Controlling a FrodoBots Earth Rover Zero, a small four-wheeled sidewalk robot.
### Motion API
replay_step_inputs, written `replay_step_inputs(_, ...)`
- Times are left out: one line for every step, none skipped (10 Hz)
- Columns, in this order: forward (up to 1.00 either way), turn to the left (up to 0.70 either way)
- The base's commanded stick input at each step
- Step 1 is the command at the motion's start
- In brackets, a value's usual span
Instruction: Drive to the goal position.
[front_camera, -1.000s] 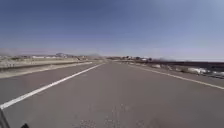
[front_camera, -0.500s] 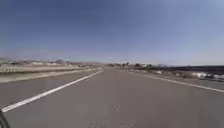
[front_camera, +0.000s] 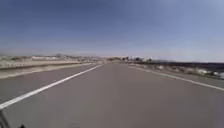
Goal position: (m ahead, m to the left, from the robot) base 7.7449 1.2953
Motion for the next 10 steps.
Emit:
replay_step_inputs(1.00,0.00)
replay_step_inputs(1.00,0.00)
replay_step_inputs(1.00,0.00)
replay_step_inputs(1.00,0.00)
replay_step_inputs(1.00,0.00)
replay_step_inputs(1.00,0.00)
replay_step_inputs(1.00,0.00)
replay_step_inputs(1.00,0.00)
replay_step_inputs(1.00,0.00)
replay_step_inputs(1.00,0.00)
